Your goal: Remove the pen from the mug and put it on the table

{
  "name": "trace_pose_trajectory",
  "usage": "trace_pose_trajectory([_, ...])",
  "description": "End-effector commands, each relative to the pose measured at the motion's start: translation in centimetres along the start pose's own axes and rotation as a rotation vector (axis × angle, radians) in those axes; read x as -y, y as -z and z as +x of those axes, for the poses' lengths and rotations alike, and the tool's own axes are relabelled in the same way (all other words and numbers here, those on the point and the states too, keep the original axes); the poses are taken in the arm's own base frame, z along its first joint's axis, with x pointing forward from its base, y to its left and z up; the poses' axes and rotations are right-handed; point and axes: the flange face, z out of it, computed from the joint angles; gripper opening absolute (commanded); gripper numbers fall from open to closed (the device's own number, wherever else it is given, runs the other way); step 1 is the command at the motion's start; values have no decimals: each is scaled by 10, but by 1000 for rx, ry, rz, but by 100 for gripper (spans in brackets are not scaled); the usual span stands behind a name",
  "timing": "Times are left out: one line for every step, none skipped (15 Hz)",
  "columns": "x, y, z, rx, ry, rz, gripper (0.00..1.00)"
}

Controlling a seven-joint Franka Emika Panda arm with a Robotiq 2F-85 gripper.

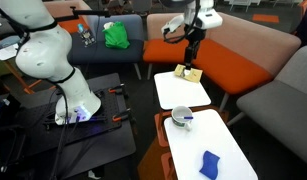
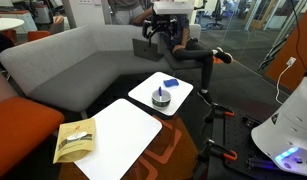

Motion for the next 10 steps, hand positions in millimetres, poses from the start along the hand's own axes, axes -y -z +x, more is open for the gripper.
trace_pose_trajectory([-4, -51, 10, 12, -107, -43, 100])
trace_pose_trajectory([-8, -74, 13, 36, -129, -73, 100])
trace_pose_trajectory([-10, -94, 15, 62, -142, -88, 100])
trace_pose_trajectory([-12, -113, 16, 91, -146, -95, 100])
trace_pose_trajectory([-13, -131, 17, 121, -152, -105, 100])
trace_pose_trajectory([-14, -149, 16, 160, -156, -103, 100])
trace_pose_trajectory([-13, -162, 13, 198, -148, -92, 100])
trace_pose_trajectory([-19, -154, 8, 177, -150, -119, 100])
trace_pose_trajectory([-18, -165, 8, 197, -150, -118, 100])
trace_pose_trajectory([-16, -170, 10, 201, -152, -118, 100])
